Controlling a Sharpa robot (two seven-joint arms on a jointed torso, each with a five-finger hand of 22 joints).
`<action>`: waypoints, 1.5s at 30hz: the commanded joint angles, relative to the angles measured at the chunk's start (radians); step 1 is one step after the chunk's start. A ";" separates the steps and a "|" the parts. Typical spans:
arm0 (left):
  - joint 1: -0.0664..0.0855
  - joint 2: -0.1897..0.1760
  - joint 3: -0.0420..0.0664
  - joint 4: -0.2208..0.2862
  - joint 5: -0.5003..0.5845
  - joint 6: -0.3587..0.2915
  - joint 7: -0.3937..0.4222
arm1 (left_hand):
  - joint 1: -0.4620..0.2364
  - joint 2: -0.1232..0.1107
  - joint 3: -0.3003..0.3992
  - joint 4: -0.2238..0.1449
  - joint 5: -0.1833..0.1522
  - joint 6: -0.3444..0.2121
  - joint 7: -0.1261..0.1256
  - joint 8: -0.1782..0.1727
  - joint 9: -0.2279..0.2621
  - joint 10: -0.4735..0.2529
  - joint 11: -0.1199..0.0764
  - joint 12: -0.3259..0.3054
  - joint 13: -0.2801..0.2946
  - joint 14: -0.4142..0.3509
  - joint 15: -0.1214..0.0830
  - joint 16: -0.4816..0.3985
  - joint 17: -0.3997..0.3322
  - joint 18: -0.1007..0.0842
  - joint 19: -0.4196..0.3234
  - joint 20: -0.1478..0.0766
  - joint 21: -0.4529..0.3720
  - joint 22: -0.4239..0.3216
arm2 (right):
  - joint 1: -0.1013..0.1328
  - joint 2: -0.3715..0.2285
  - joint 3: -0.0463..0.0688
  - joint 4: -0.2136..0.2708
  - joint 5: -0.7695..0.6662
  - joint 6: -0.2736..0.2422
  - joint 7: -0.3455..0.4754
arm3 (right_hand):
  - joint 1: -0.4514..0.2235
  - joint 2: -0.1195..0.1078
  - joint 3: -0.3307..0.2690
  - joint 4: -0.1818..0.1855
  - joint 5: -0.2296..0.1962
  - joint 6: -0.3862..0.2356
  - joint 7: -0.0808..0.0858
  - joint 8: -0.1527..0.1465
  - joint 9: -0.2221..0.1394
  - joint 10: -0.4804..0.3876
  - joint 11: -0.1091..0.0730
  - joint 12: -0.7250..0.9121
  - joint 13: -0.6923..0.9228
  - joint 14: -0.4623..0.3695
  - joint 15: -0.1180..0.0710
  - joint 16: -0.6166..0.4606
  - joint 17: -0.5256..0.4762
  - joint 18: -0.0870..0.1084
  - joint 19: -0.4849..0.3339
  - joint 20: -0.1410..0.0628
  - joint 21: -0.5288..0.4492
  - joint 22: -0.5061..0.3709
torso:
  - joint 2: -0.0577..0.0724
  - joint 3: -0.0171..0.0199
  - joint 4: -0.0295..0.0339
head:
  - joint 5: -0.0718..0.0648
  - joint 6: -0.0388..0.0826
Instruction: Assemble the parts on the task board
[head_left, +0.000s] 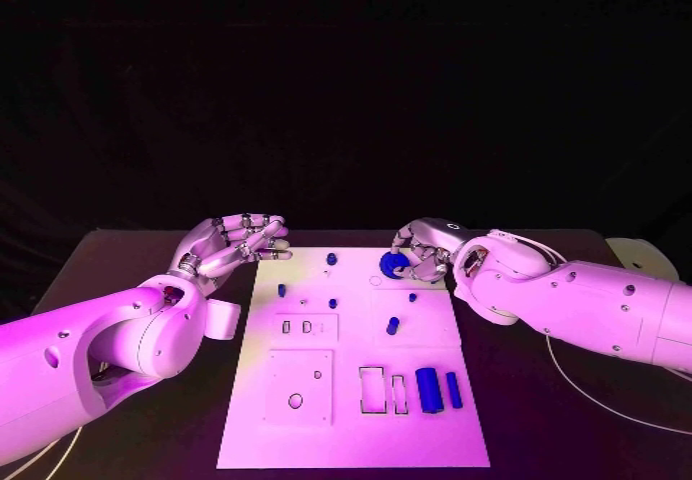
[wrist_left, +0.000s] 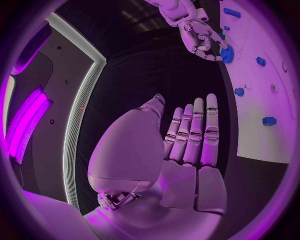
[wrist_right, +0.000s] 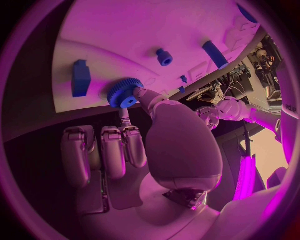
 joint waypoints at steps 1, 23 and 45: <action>0.001 0.002 0.001 0.001 0.002 0.018 0.005 | -0.002 -0.007 0.006 -0.001 -0.001 -0.003 0.022 -0.007 -0.001 0.002 0.005 -0.003 0.000 0.005 0.004 -0.005 0.001 0.006 0.006 0.001 -0.003 -0.001 | 0.001 -0.001 0.001 0.026 -0.103 -0.102 0.009 | -0.013 0.006 0.006 0.000 0.004 0.037 -0.032 0.005 0.011 0.039 -0.008 0.004 0.182 0.094 -0.010 0.004 0.211 -0.009 0.076 -0.007 0.007 0.216 | -0.001 -0.0010 0.0013 | 0.002 0.003; 0.001 0.013 0.001 -0.002 0.002 0.020 0.004 | -0.002 -0.007 0.006 -0.001 -0.001 -0.003 0.022 -0.007 -0.001 0.002 0.005 -0.003 0.000 0.005 0.004 -0.005 0.001 0.006 0.006 0.001 -0.003 -0.001 | 0.000 0.196 -0.012 0.002 -0.244 -0.138 -0.017 | -0.023 0.005 0.017 0.001 0.004 0.046 -0.036 0.004 0.013 0.040 -0.012 0.004 0.183 0.094 -0.013 0.005 0.212 -0.014 0.089 -0.010 0.022 0.236 | 0.001 -0.0021 0.0036 | 0.006 0.005; 0.001 0.015 0.001 -0.003 0.002 0.019 0.005 | -0.002 -0.007 0.006 -0.001 -0.001 -0.003 0.022 -0.007 -0.001 0.002 0.005 -0.003 0.000 0.005 0.004 -0.005 0.001 0.006 0.006 0.001 -0.003 -0.001 | -0.025 0.271 -0.021 -0.093 -0.247 -0.059 -0.025 | -0.032 0.001 0.019 0.002 0.002 0.044 -0.035 0.000 0.013 0.037 -0.012 0.001 0.179 0.094 -0.014 0.004 0.210 -0.013 0.086 -0.011 0.020 0.232 | 0.001 0.0002 0.0005 | 0.014 -0.003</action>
